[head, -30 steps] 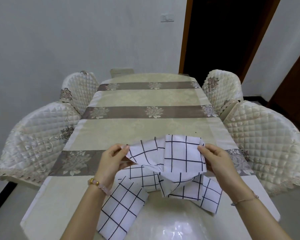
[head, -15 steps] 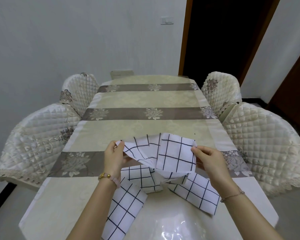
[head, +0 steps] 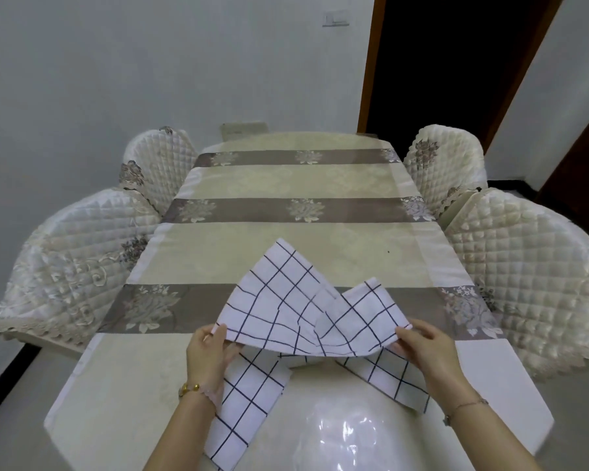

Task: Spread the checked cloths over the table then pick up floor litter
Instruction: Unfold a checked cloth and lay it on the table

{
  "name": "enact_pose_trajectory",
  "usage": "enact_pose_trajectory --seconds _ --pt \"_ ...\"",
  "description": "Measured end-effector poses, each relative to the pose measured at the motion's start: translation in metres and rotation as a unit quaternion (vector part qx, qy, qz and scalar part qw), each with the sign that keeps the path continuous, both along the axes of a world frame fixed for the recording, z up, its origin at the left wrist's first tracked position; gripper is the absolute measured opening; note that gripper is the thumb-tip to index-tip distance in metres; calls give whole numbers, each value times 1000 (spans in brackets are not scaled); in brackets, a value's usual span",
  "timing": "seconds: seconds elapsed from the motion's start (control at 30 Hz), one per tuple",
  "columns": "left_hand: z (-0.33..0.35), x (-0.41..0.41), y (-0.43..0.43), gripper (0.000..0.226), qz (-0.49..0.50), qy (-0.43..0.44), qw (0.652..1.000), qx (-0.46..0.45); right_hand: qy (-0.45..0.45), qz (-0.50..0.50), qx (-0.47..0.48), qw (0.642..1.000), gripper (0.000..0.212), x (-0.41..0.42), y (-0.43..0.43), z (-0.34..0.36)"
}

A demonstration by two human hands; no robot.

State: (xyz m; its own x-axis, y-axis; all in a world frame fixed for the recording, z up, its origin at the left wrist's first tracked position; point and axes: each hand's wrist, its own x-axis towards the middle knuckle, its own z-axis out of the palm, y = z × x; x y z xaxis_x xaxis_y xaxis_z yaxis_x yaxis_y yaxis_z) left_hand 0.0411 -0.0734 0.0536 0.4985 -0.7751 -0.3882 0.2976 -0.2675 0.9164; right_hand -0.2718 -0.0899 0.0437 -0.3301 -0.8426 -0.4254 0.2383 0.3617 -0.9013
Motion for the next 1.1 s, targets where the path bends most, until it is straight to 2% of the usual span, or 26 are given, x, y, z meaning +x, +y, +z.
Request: enact_pose_trajectory --seconds 0.07,0.17,0.23,0.3,0.33,0.4,0.47,0.5,0.53,0.6,0.67,0.73,0.87,1.0,1.1 --pt "-19 2 18 9 9 -13 999 50 24 -6 43 999 26 -1 14 -18" --pt "-37 6 38 13 23 -85 989 116 37 -10 90 995 29 -4 32 -32" --pt "-46 10 46 16 11 -96 985 140 48 18 105 993 24 -7 38 -37" --pt "-50 11 50 28 -30 -92 982 160 33 71 107 991 11 -8 40 -34" --pt "-50 11 51 35 -47 -130 976 169 28 97 103 990 9 -8 40 -31" --pt "-44 7 48 48 -65 -285 940 175 28 129 83 988 15 -6 40 -24" --pt "-28 -5 41 50 -83 -453 881 111 48 137 44 988 16 -1 39 -12" --pt "-18 -15 37 46 -113 -485 865 62 67 144 23 987 17 2 39 -6" --pt "-8 -28 33 42 -157 -478 864 19 84 157 4 984 20 6 40 1" --pt "10 -58 27 41 -249 -385 889 -26 114 196 -32 974 27 17 44 12" --pt "23 -88 21 45 -294 -316 901 -42 111 223 -54 967 19 29 49 18" --pt "31 -112 15 50 -305 -294 904 -51 127 240 -75 960 8 39 54 21" --pt "40 -133 -1 55 -356 -310 881 -10 149 305 -122 933 13 56 66 21" --pt "42 -130 -9 14 -348 -375 859 8 128 340 -116 925 8 60 74 13" --pt "37 -115 -5 26 -299 -366 881 -16 49 359 -84 928 19 52 73 14"
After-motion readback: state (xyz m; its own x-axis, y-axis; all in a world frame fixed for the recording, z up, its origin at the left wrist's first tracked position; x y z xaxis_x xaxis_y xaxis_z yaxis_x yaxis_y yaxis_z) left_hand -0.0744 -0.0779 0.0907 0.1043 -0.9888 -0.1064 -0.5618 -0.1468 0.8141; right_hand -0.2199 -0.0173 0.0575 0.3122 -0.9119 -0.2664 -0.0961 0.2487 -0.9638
